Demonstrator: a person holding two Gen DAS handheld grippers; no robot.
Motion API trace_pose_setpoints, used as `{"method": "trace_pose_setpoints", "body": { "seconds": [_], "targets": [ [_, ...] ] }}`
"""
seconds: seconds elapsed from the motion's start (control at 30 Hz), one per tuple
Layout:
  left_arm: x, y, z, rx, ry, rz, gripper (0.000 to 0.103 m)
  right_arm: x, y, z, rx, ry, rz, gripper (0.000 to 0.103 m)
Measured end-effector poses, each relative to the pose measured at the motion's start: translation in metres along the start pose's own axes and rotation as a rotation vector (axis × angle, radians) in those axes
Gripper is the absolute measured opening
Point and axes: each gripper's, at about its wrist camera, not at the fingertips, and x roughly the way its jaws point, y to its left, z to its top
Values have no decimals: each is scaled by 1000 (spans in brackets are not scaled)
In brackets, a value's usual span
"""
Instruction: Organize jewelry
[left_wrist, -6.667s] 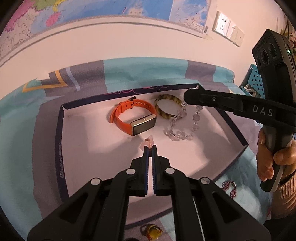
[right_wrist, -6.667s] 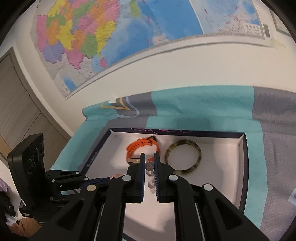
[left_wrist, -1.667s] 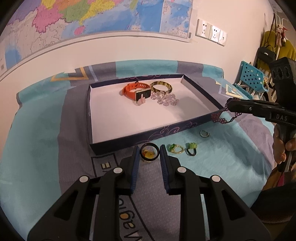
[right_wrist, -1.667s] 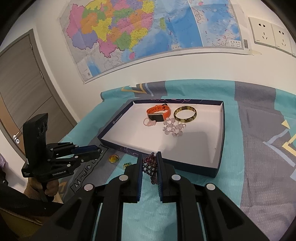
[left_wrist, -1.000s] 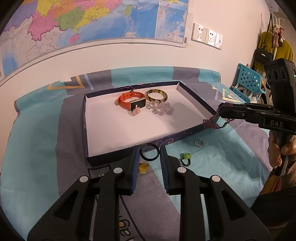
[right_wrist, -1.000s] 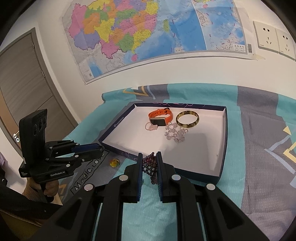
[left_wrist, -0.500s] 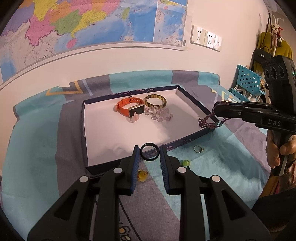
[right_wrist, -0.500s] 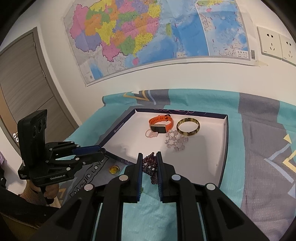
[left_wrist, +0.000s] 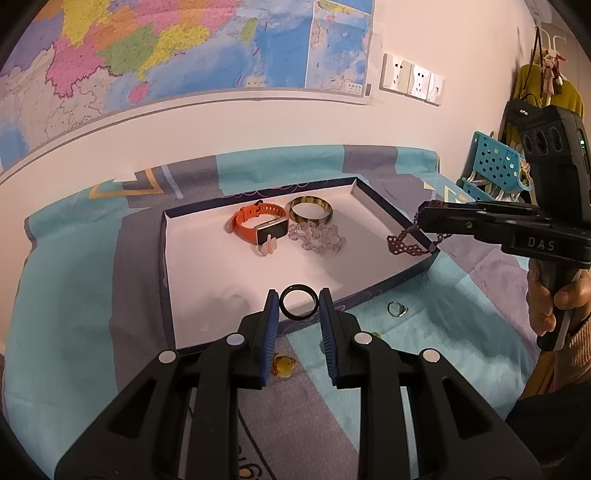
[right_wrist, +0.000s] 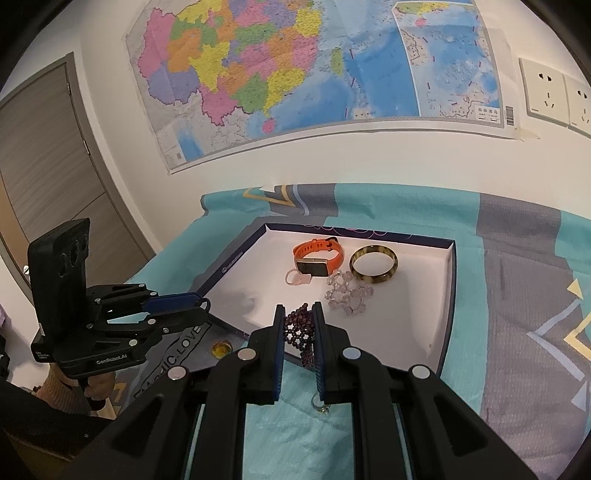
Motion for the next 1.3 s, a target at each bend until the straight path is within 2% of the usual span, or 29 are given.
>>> {"method": "trace_pose_setpoints", "body": {
  "seconds": [0.33, 1.3],
  "targets": [
    [9, 4, 10, -17, 4, -13, 23, 12, -6, 11, 12, 6, -6, 12],
    [37, 6, 24, -18, 32, 20, 22, 44, -28, 25, 59, 33, -18, 12]
  ]
}}
